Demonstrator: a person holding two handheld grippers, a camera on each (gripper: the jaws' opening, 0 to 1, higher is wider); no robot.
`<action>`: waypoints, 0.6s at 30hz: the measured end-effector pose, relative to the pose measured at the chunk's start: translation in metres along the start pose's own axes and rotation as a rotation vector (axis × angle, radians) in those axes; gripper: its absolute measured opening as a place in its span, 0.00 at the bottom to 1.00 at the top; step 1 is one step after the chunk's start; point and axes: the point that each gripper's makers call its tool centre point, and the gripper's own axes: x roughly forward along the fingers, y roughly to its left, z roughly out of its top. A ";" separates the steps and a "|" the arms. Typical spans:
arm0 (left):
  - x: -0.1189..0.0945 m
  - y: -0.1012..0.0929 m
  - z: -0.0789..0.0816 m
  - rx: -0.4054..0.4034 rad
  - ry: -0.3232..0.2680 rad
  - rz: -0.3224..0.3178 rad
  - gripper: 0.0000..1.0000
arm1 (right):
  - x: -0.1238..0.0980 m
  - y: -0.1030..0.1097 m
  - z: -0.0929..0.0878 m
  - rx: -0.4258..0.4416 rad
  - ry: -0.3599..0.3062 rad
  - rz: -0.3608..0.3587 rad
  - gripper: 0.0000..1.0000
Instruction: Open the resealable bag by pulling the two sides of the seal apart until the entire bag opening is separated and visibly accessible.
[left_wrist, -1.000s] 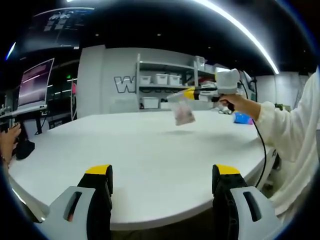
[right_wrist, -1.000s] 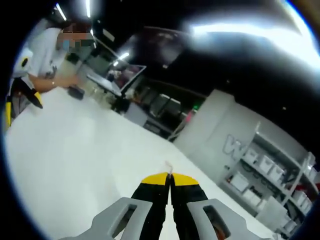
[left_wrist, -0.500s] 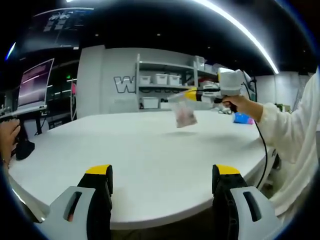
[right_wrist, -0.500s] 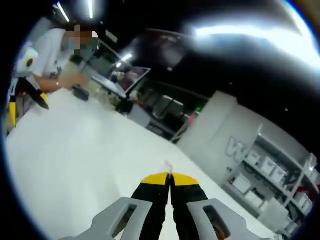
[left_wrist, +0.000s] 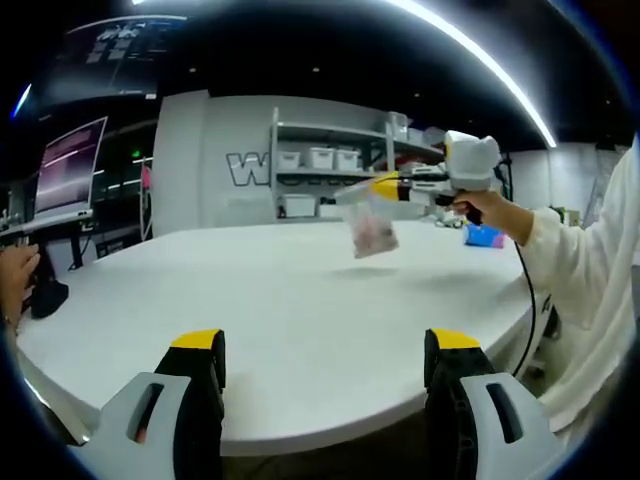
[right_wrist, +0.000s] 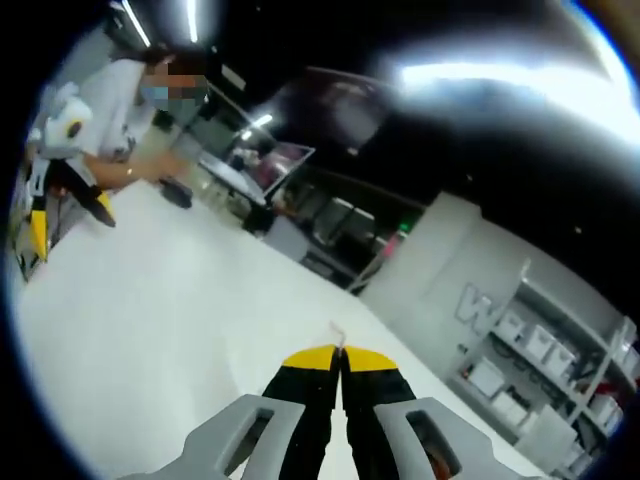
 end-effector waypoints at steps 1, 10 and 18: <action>0.000 0.000 0.001 0.000 -0.001 0.000 0.80 | -0.001 0.000 0.001 -0.002 -0.001 0.001 0.00; -0.001 0.000 0.001 -0.002 -0.001 0.003 0.80 | -0.007 0.004 0.008 -0.010 -0.016 0.009 0.00; 0.000 -0.001 0.002 0.001 -0.001 -0.001 0.80 | -0.017 0.017 0.011 -0.015 -0.024 0.034 0.00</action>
